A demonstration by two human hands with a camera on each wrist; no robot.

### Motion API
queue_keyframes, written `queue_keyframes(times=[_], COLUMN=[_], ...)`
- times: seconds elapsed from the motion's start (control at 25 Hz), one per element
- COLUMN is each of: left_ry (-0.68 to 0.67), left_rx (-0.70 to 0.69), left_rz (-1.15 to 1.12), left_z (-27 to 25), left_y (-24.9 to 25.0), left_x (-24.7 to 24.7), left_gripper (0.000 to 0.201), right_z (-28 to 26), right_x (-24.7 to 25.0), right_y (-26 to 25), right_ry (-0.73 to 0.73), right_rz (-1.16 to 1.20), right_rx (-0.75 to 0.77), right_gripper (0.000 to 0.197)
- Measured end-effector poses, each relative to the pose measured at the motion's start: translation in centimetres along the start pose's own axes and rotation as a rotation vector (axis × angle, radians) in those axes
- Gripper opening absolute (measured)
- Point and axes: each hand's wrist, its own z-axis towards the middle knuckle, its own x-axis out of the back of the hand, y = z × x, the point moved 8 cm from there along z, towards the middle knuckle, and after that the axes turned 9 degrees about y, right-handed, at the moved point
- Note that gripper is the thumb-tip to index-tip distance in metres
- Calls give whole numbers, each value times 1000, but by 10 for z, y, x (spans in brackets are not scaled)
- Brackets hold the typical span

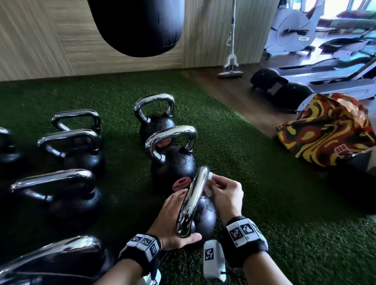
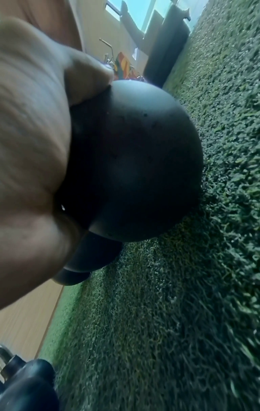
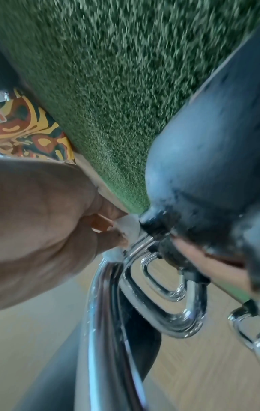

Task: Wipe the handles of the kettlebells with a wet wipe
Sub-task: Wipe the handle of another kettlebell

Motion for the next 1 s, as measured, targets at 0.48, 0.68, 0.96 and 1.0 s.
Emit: queue_keyframes(times=[0.48,0.68,0.96,1.0], left_ry=[-62,-79,-40,-39], left_rx=[-3,62,82,87], left_rz=[27,10,-80,-86], left_z=[6,13,35,37], left_y=[-8,-17,-21,-23], left_x=[-4,-8,-2,-3], left_gripper=[117,113,121,121], right_z=[-6,10,-24,-22], right_x=[10,6,1,1], right_y=[-56,-67,-89,-87], right_ry=[-113,-153,-353,-342], right_rz=[90,29,-16,59], right_rx=[316,339,409,340], right_gripper=[16,16,17,17])
